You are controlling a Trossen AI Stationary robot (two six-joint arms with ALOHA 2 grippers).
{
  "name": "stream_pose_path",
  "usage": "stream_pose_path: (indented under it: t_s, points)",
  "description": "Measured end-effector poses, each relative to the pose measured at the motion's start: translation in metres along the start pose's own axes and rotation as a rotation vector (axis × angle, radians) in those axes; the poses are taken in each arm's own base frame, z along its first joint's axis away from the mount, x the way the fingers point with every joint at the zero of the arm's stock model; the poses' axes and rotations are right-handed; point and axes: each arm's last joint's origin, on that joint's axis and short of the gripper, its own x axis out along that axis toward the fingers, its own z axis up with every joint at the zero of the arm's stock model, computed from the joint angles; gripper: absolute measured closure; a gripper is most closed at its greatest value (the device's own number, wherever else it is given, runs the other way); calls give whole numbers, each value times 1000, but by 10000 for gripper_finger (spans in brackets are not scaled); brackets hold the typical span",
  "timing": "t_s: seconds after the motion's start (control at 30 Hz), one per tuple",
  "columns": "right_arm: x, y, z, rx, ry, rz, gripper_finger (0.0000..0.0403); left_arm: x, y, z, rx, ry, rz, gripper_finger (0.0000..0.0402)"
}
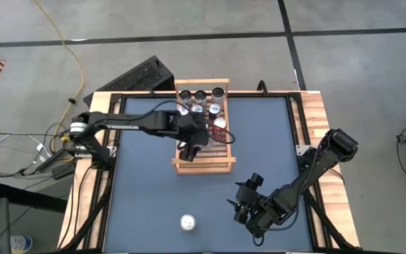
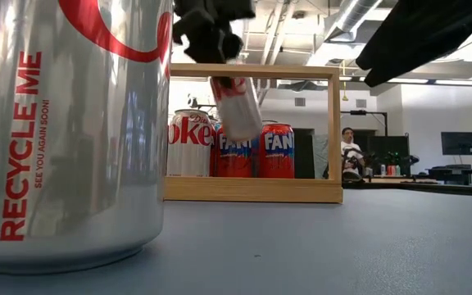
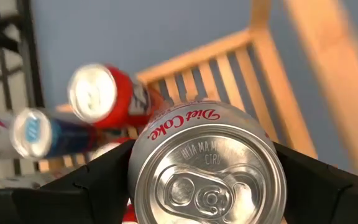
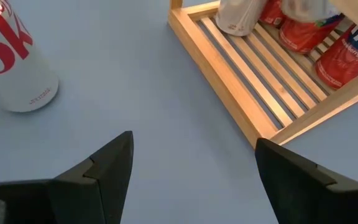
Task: Place canned beverage on shelf
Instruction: Put the right silver can on the shelf aligned with the other silver soda can
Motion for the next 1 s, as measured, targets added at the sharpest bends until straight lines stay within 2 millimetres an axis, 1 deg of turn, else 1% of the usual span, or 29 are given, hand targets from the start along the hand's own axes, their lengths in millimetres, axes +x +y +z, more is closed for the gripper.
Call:
stream_pose_path:
  t_s: [0.2,0.33,0.47,0.57,0.63,0.8,1.0]
  points:
    - [0,0,0,-1,0,0,97,22,3,-8,-6,72,-16,95]
    - [5,2,-4,-17,4,-17,97,28,2,-9,9,91,-24,95]
    - [17,7,-11,-29,14,-36,97,28,3,-7,11,88,-28,95]
    - [19,9,-10,-11,12,-32,97,32,2,-6,9,83,-41,95]
    - [21,9,-11,-5,14,-37,97,38,2,-7,-5,114,-54,95]
    - [20,9,-11,-1,18,-38,97,51,6,1,-37,153,-93,95]
    - [20,9,-12,3,16,-34,97,60,12,17,-55,204,-115,95]
